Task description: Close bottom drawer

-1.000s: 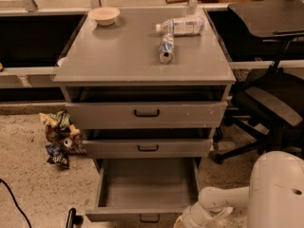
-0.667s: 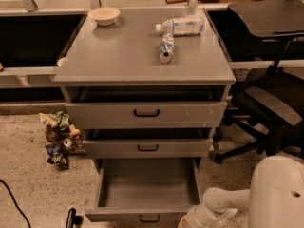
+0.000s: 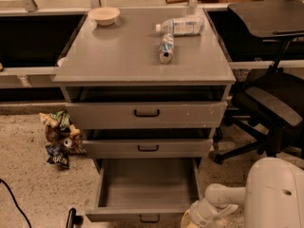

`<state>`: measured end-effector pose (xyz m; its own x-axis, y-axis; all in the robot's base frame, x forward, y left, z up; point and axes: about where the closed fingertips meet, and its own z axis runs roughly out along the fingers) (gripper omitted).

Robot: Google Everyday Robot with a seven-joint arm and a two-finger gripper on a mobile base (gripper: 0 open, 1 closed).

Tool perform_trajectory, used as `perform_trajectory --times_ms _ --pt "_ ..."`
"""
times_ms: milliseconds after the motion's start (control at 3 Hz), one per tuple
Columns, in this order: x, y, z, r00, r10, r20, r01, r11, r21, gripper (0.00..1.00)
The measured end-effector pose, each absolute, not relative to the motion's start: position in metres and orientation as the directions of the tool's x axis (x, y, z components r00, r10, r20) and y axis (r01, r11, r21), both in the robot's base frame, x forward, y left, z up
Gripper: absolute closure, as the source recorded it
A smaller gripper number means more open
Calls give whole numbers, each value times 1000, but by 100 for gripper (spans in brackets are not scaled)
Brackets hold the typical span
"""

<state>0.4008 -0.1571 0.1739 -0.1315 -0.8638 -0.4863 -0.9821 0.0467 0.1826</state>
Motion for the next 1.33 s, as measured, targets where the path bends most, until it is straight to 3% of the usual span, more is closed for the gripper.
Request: perform_trajectory --times_ms 333,667,1333 --pt "412 -160 169 -131 -868 -479 -983 51 176 12" --pt "407 -160 169 -131 -867 -480 -983 52 176 0" --pt "437 -173 172 -136 -849 -511 -987 72 143 3"
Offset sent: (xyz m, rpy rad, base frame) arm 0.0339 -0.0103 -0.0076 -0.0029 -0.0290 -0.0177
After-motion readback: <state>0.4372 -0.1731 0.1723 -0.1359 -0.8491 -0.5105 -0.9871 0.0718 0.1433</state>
